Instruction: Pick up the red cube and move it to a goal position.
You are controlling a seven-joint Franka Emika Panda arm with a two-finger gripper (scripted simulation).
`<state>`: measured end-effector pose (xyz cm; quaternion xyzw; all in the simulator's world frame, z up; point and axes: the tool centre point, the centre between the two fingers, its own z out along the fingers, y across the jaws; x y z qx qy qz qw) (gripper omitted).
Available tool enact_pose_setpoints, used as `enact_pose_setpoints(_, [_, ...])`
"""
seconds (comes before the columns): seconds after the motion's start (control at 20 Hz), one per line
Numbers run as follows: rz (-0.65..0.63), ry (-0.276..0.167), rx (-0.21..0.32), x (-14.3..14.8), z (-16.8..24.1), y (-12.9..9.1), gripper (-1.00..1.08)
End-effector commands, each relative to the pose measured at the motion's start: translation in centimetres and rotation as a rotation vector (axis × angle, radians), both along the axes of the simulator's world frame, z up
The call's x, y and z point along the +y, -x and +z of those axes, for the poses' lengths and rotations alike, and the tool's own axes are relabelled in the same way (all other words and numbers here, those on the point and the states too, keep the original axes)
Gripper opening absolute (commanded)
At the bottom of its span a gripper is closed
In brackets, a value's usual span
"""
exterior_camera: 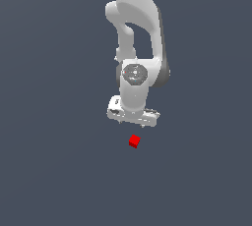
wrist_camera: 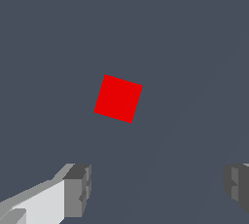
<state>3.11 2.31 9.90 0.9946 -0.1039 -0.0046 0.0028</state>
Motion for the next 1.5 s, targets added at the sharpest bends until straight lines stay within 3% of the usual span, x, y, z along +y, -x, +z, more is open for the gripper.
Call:
enact_pose_setpoints(0.0, [-0.06, 0.0, -0.002, 0.5, -1.7, -0.9, 1.0])
enact_pose_setpoints(0.5, [-0.238, -0.002, -0.009, 1.5, -6.6, -4.0, 1.0])
enact_pose_setpoints(1.0, [-0.289, -0.003, -0.01, 1.6, -7.9, -5.1, 1.0])
enact_pose_setpoints(1.05, [-0.289, -0.003, -0.01, 1.6, -7.9, -5.1, -1.0])
enact_pose_setpoints(1.45, [-0.289, -0.003, -0.01, 1.6, -7.9, -5.1, -1.0])
